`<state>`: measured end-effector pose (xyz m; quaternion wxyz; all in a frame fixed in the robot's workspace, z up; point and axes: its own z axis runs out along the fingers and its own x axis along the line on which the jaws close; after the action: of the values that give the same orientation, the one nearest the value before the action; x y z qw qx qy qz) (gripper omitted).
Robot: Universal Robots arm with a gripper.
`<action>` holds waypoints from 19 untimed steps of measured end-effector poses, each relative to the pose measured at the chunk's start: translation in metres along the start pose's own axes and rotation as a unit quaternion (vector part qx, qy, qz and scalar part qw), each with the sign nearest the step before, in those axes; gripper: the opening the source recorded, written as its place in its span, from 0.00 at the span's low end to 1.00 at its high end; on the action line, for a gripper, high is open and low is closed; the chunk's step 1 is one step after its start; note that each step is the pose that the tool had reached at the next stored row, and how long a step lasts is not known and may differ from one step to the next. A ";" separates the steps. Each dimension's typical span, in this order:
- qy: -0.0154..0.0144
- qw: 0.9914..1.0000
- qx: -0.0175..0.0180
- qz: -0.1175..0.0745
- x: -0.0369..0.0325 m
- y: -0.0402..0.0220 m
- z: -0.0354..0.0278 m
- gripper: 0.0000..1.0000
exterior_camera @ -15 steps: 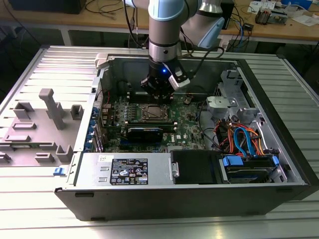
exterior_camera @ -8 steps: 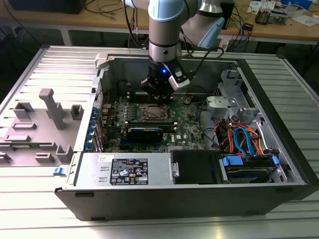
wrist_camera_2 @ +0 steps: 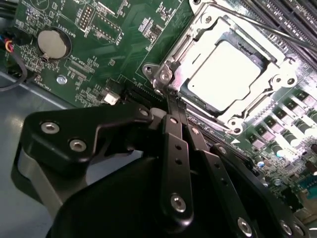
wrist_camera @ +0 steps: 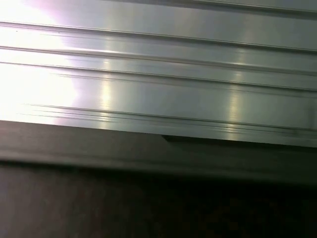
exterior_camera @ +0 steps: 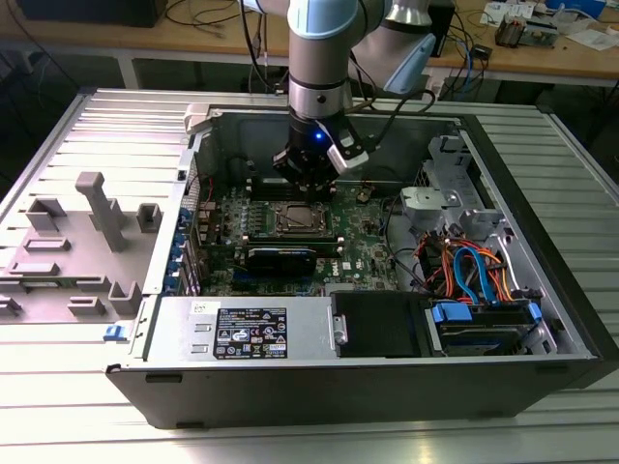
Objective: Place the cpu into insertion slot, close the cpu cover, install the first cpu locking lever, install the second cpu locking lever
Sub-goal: 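Install the first cpu locking lever, then install the second cpu locking lever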
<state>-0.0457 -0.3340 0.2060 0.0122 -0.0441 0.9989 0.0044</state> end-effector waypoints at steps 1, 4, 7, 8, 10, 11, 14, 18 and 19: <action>0.000 1.000 0.000 0.000 0.0000 -0.0001 -0.0002 0.11; 0.000 1.000 0.001 0.000 0.0001 -0.0009 -0.0004 0.11; 0.000 1.000 0.001 0.000 0.0002 -0.0017 -0.0003 0.11; 0.001 1.000 0.001 0.000 0.0001 -0.0017 -0.0003 0.11; 0.000 1.000 0.001 0.000 0.0002 -0.0020 -0.0003 0.11; 0.001 1.000 0.001 0.000 0.0002 -0.0020 -0.0003 0.11; 0.001 1.000 0.001 0.000 0.0002 -0.0020 -0.0003 0.11; 0.001 1.000 0.001 0.000 0.0002 -0.0021 -0.0003 0.11; 0.001 1.000 0.001 0.000 0.0002 -0.0026 -0.0004 0.11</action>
<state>-0.0457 -0.3366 0.2063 0.0117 -0.0442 0.9989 0.0034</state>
